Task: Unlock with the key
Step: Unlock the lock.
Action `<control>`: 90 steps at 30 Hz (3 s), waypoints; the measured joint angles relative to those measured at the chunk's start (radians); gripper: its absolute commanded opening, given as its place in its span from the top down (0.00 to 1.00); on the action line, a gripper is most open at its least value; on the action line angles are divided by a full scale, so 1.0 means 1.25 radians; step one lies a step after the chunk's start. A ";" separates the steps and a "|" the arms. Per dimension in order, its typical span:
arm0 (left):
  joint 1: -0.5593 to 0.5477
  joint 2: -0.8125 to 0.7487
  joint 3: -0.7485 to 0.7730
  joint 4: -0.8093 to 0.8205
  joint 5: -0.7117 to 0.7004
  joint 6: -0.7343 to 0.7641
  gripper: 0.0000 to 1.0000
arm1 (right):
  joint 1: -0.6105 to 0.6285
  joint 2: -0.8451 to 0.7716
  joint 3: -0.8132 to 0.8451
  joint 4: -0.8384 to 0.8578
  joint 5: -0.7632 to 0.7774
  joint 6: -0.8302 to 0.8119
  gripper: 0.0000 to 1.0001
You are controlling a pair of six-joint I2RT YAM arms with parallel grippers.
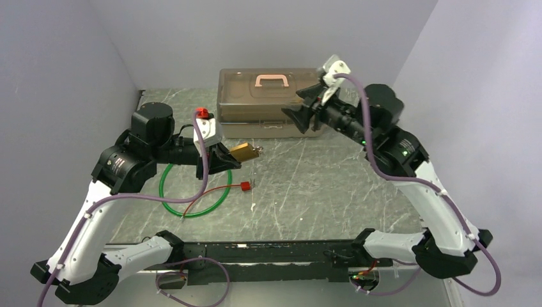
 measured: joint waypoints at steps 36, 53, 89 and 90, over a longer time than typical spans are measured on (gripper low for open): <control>0.000 0.000 0.000 0.013 0.004 -0.013 1.00 | -0.085 0.031 -0.142 0.284 -0.804 0.347 0.70; 0.000 0.012 0.007 0.011 -0.003 -0.027 1.00 | -0.082 0.050 -0.131 0.255 -0.784 0.334 1.00; -0.053 -0.024 0.034 -0.059 -0.344 0.330 1.00 | -0.087 0.186 -0.037 0.168 -0.733 0.650 1.00; -0.057 -0.026 0.031 -0.056 -0.351 0.338 1.00 | -0.087 0.186 -0.038 0.169 -0.734 0.653 1.00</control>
